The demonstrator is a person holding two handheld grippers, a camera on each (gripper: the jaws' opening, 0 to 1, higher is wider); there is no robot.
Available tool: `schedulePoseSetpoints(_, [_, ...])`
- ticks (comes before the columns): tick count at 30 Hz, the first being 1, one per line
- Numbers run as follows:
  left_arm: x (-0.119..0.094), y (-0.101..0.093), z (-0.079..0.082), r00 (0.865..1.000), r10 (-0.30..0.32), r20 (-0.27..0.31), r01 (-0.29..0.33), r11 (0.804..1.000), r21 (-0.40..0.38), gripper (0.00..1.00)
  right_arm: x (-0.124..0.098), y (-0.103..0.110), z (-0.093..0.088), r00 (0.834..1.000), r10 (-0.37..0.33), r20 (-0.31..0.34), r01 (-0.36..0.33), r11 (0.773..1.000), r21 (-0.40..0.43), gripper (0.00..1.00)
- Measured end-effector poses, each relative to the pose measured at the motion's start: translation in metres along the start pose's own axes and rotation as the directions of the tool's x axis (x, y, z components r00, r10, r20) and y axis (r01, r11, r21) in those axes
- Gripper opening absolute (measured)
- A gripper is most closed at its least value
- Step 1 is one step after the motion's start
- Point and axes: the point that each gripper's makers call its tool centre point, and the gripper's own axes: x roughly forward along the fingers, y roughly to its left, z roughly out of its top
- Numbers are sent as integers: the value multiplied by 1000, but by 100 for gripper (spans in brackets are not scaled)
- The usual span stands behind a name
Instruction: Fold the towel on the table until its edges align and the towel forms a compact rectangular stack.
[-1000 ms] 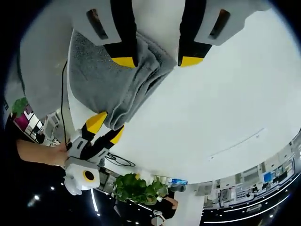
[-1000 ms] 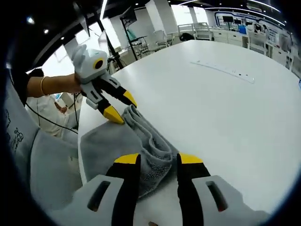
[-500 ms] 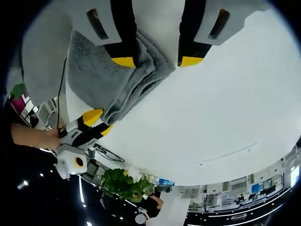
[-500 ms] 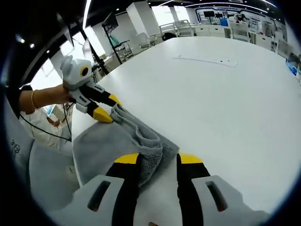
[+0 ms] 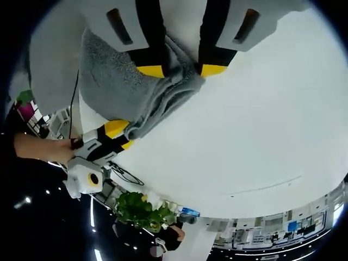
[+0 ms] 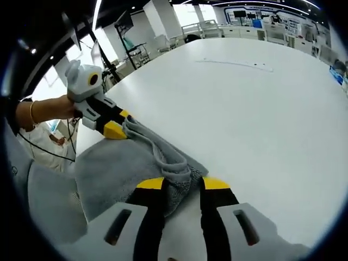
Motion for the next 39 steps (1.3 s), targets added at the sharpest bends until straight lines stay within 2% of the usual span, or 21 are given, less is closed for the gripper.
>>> schedulePoseSetpoints(2, [3, -1, 0, 1000, 0, -2, 0, 1000, 16, 20, 1, 0, 0, 1000, -11, 2, 11, 1000, -27, 20])
schedulePoseSetpoints(8, [4, 3, 3, 1000, -5, 8, 5, 1000, 16, 17, 4, -4, 4, 1000, -23, 4, 23, 999, -41, 18])
schedulePoseSetpoints(11, [8, 7, 8, 1000, 14, 23, -14, 1000, 23, 17, 7, -8, 9, 999, -45, -13, 45, 999, -28, 17])
schedulePoseSetpoints(14, [11, 13, 15, 998, 37, 42, -38, 999, 38, 16, 11, -14, 15, 997, -73, -30, 71, 996, -54, 17])
schedulePoseSetpoints(16, [13, 19, 22, 997, 64, 48, -68, 993, 92, 15, 12, -19, 19, 997, -78, -30, 76, 996, -50, 17])
schedulePoseSetpoints(19, [17, 24, 34, 992, 116, 42, -123, 967, 223, 13, 16, -27, 26, 996, -85, -28, 84, 996, -40, 17])
schedulePoseSetpoints(22, [21, 29, 42, 990, 139, 32, -143, 951, 274, 12, 19, -34, 32, 995, -92, -26, 91, 995, -39, 17])
schedulePoseSetpoints(31, [34, 52, 67, 990, 140, 19, -140, 951, 276, 11, 29, -58, 55, 992, -122, -20, 121, 992, -35, 16])
schedulePoseSetpoints(39, [42, 69, 84, 987, 159, 39, -163, 948, 273, 11, 38, -79, 74, 989, -149, -19, 148, 988, -45, 16])
